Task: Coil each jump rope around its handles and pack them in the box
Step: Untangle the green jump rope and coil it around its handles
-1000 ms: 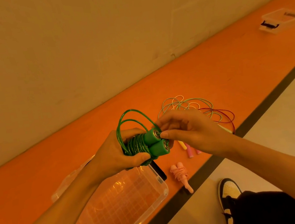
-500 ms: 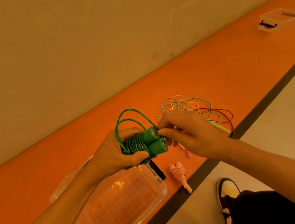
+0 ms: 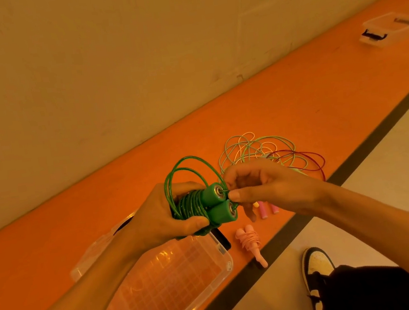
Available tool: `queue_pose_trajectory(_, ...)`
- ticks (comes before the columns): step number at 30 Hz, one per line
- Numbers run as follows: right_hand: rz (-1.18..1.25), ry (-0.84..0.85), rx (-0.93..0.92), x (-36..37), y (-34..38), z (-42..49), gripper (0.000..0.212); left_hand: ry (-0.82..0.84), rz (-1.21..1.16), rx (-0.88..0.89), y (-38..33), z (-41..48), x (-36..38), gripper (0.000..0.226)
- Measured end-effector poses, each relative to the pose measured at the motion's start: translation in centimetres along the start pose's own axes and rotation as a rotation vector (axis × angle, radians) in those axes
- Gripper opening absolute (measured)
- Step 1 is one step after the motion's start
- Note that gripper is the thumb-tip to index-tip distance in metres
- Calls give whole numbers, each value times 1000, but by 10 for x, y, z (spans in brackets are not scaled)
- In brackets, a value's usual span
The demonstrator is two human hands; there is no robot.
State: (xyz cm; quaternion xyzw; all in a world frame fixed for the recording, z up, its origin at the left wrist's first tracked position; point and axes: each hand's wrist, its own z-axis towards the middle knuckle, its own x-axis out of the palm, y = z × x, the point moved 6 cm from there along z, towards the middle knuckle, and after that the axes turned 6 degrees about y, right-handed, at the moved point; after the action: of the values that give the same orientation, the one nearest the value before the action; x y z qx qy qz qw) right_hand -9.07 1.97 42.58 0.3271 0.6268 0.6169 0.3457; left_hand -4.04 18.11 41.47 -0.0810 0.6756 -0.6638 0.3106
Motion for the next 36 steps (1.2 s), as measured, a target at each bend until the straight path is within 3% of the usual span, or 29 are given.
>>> queue_pose_trajectory(3,59,-25,-43,2,3,1,12,-5,-50,9,-4,1,2,55)
queue_pose_trajectory(10,-140,-43,-47,-3,14,-3,12,-12,-68,-16,-8,3,4,40)
queue_pose_trajectory(15,-125,-107,-8,-18,9,-4,10,-176,-88,-68,-10,3,7,93)
queue_pose_trajectory(17,-131,-115,22,-19,3,-3,11,-211,-84,-74,-11,3,8,104)
queue_pose_trajectory(21,-107,-82,80,-16,-3,-3,14,-213,-95,-89,-8,1,8,94)
queue_pose_trajectory(25,30,-139,176,-20,-11,0,41,-140,-121,-90,-7,0,10,92)
queue_pose_trajectory(30,323,6,261,-7,-8,0,36,-4,-115,-66,-9,2,24,94)
queue_pose_trajectory(36,385,41,270,0,-3,-1,14,24,-75,-42,-13,2,26,100)
